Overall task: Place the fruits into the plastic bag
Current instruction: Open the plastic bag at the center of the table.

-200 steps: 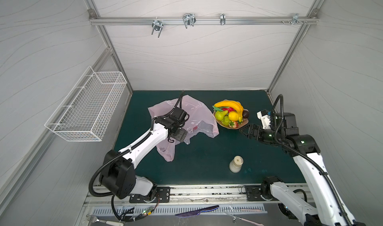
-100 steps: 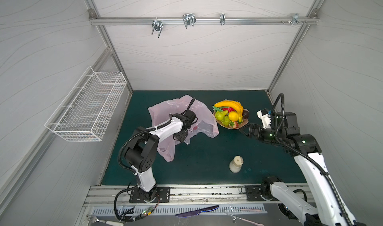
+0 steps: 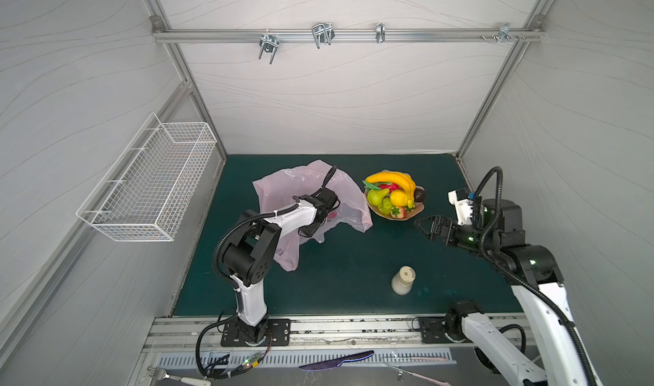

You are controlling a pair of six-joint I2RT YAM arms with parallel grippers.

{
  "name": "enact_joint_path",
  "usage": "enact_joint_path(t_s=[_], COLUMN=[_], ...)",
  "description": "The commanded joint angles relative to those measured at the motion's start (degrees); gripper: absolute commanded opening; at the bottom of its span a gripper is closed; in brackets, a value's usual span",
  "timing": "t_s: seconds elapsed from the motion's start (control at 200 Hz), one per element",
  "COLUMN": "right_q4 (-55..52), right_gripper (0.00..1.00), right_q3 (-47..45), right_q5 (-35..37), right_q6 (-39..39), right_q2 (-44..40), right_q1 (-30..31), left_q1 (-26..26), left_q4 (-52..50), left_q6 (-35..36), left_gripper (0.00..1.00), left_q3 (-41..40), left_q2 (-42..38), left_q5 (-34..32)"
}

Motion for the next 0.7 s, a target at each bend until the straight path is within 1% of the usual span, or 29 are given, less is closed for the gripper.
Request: enact_joint_path(t_s=[0.0,0.06,0.14,0.165,0.205,0.24,0.37,0.51,0.635,0.695], right_q4=[0.4,0.8,1.3,1.4,1.7,1.9,3.1,3.4,2.4,2.5], right_gripper=[0.99,0.99,0.99,0.99,0.99,0.99,0.99,0.99,0.99,0.99], right_q3=[-0.6,-0.6,-0.8,-0.8,-0.9,-1.0,-1.5,-1.4,-0.1,0.5], right_q5=[1.1,1.0,0.9,0.8,0.7,0.7,0.1,0.1,-2.2,-4.7], right_q6=[0.7,0.9,1.0,0.9,1.1,1.0,2.1,3.4,4.3,4.1], right_q2=[0.1,0.3,0.5,0.6,0.8,1.0,1.6,3.7,8.4,10.8], right_q1=[-0.1,-0.4,-0.6,-0.7,-0.8,-0.9,-1.2,-1.4,-1.8,-1.8], left_q1=[-0.2,0.4,2.3,3.0,4.2,5.1,8.5,10.5,13.5,14.9], left_q4=[0.2,-1.0,-3.2,-3.9,-4.8,-5.8,-9.1,-11.8,-14.5,-16.0], left_q6=[-1.3,-2.1,-3.7,-4.5,-5.5,-6.3,-8.0,-9.1,-12.6,-14.3], left_gripper=[0.35,0.23,0.07,0.05,0.05,0.0,0.0,0.0,0.0,0.0], left_q3=[3.8,4.9,6.7,7.2,8.0,8.7,11.0,12.7,14.0,14.7], left_q2=[-1.1,-2.1,-3.7,-4.2,-5.0,-5.8,-8.0,-11.1,-14.5,-16.2], left_q5=[-0.8,0.3,3.9,4.9,6.1,7.2,11.5,15.9,21.9,25.1])
